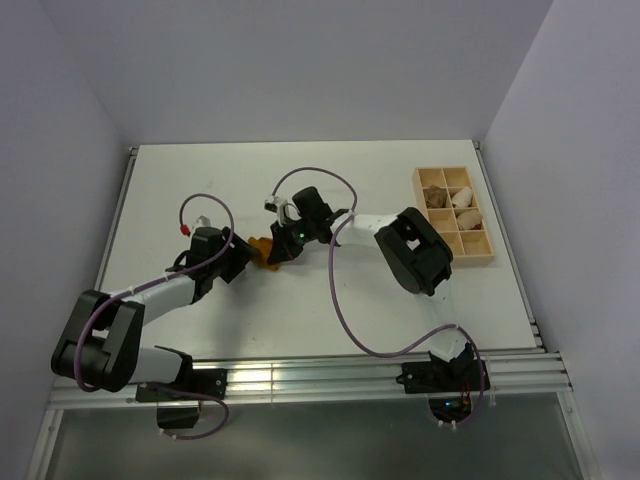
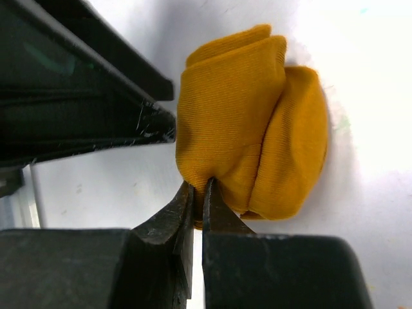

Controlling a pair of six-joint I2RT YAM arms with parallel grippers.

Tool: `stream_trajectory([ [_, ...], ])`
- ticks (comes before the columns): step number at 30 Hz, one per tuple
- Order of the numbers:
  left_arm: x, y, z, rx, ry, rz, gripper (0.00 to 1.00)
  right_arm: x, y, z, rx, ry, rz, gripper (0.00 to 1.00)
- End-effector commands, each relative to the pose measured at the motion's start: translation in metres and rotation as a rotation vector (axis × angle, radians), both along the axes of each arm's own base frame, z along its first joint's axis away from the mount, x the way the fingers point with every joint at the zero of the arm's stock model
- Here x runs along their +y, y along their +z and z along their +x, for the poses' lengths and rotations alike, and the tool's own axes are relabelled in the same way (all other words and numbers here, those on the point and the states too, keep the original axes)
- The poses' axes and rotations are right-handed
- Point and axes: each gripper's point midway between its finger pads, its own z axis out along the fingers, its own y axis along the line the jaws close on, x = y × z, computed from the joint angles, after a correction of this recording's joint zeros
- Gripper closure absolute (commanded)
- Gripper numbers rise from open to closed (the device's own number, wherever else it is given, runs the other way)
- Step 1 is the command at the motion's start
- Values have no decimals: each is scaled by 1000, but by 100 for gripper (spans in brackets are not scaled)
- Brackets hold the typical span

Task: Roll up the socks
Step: Roll the sock at the center of the board.

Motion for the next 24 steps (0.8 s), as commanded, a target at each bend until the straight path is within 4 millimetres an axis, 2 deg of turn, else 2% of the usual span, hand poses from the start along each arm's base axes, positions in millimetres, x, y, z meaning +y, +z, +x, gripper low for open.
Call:
stream_trajectory([
  [1, -4, 5, 7, -37, 1, -30, 31, -47, -75, -78, 433, 27, -224, 100],
  [11, -3, 2, 10, -33, 8, -17, 32, -49, -82, -82, 538, 26, -252, 100],
  [20, 0, -10, -6, 2, 5, -16, 36, -51, -86, -71, 567, -45, -249, 100],
  [24, 1, -5, -13, -12, 6, -28, 36, -52, -86, -68, 566, -59, -246, 100],
])
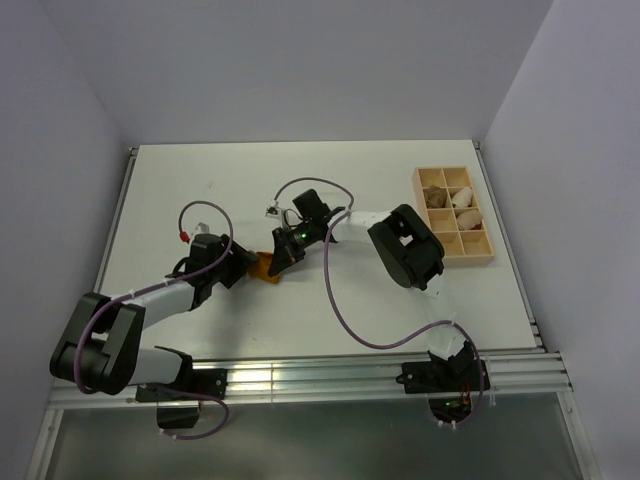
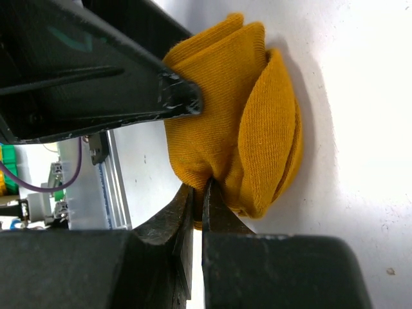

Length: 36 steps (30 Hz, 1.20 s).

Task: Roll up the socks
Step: Roll the sock at the center of the board.

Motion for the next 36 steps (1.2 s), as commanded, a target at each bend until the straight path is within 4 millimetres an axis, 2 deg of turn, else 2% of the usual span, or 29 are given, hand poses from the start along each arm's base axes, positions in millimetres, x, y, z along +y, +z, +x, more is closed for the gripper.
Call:
stream_trajectory([
  [1, 0, 7, -6, -28, 2, -17, 36, -47, -83, -30, 162, -70, -311, 100],
  [5, -2, 7, -6, -32, 5, -25, 37, -47, -84, -29, 164, -80, -317, 100],
  [8, -6, 0, -8, -10, -1, -12, 38, -47, -85, -28, 167, -90, -319, 100],
  [13, -16, -13, -17, 27, -18, -17, 46, -46, -83, -26, 169, -105, -305, 100],
  [16, -10, -17, -14, 29, 5, 19, 57, -47, -84, -25, 164, -108, -306, 100],
  [17, -8, -17, -13, 29, 12, 28, 69, -48, -83, -26, 158, -108, -307, 100],
  [20, -9, -11, -9, 13, 11, 42, 83, -48, -79, -21, 111, -117, -298, 100],
  [23, -10, -7, -6, 7, 0, 59, 90, -50, -75, -19, 73, -126, -298, 100],
  [27, -14, -9, -6, 28, -22, 69, 91, -52, -59, -9, -24, -159, -283, 84],
  [28, -15, -10, -7, 34, -27, 75, 92, -52, -54, -3, -69, -174, -272, 72],
  [29, -16, -10, -6, 34, -29, 78, 92, -55, -40, -1, -123, -185, -261, 66],
  [31, -17, -12, -7, 47, -38, 88, 92, -59, -28, 13, -233, -238, -270, 55],
  [32, -18, -10, -6, 46, -43, 89, 92, -63, -12, 14, -297, -247, -256, 52],
  [34, -19, -12, -7, 61, -53, 102, 93, -70, -2, 30, -416, -318, -294, 47],
  [35, -21, -10, -4, 56, -58, 102, 93, -70, 10, 26, -479, -310, -290, 46],
  [36, -22, -10, -5, 60, -61, 105, 93, -77, 11, 34, -543, -351, -333, 44],
])
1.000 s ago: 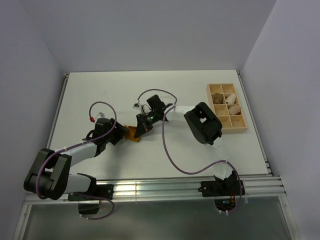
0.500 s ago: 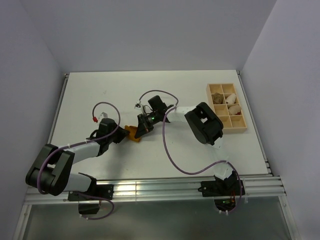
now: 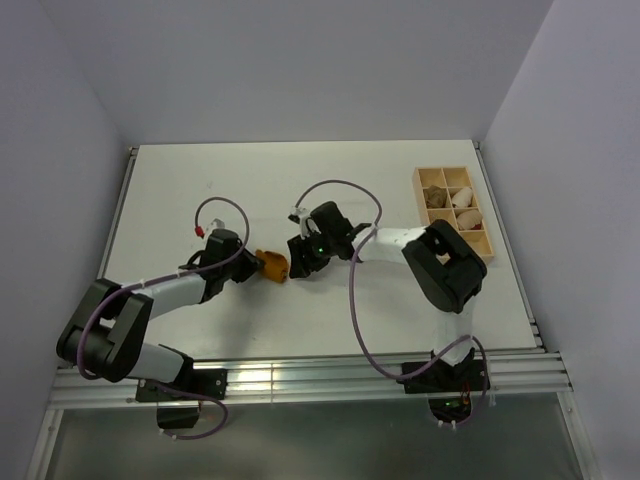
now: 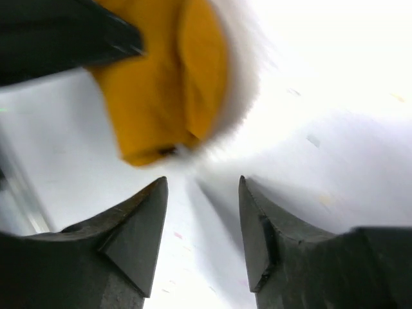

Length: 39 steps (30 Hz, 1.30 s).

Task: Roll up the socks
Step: Roll the sock at the center of the board.

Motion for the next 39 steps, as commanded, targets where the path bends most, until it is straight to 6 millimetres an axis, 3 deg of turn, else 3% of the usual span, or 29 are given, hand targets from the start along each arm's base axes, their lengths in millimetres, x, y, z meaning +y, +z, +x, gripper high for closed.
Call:
stream_trajectory([
  [1, 4, -7, -2, 34, -19, 74, 93, -22, 23, 30, -314, -94, -127, 40],
  [7, 1, -4, 1, 38, -47, 93, 93, -9, 56, 20, -656, -99, -195, 30],
  [9, 0, -4, 0, 40, -52, 96, 93, 2, 60, 7, -712, -67, -196, 29],
  [15, -4, -1, 2, 42, -78, 100, 94, 24, 70, 0, -862, -29, -254, 28],
  [24, -12, 5, 5, 41, -111, 91, 94, 51, 55, -13, -979, 68, -337, 32],
  [35, -18, 3, 4, 55, -130, 77, 95, 54, 24, -10, -1015, 107, -436, 36],
  [39, -19, 3, 4, 56, -131, 73, 95, 53, 11, -12, -1015, 130, -463, 44],
])
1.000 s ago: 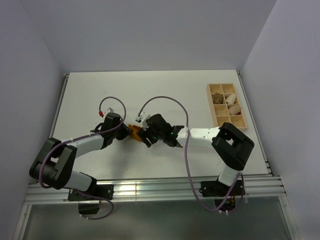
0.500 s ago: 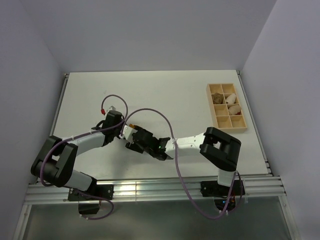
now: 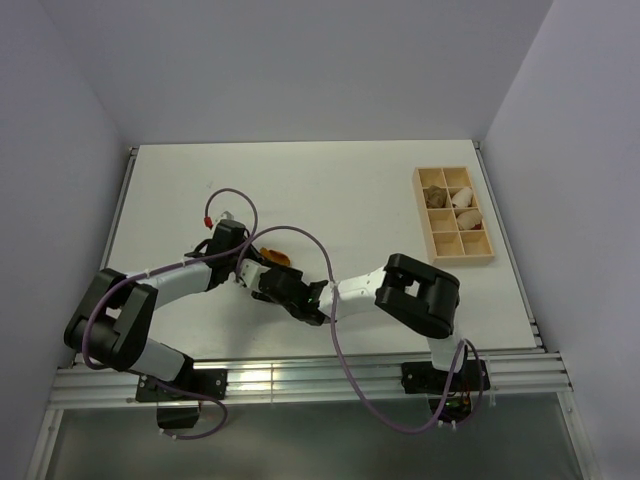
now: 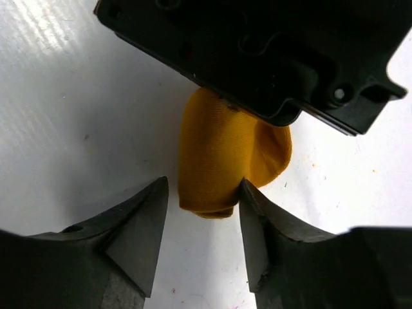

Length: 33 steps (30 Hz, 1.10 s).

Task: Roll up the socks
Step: Roll the sock at the center of the board.

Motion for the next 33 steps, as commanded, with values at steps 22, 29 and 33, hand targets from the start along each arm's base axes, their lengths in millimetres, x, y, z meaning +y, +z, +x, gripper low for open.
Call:
stream_trajectory([
  [22, 7, 17, -4, -36, 64, -43, 26, -8, -47, -36, 465, 88, -47, 100],
  [29, 34, 26, -4, -70, 181, -102, 24, -22, -60, -39, 681, 66, -26, 100],
  [33, 50, 27, -9, -91, 230, -105, 24, -23, -61, -47, 831, 91, 7, 100],
])
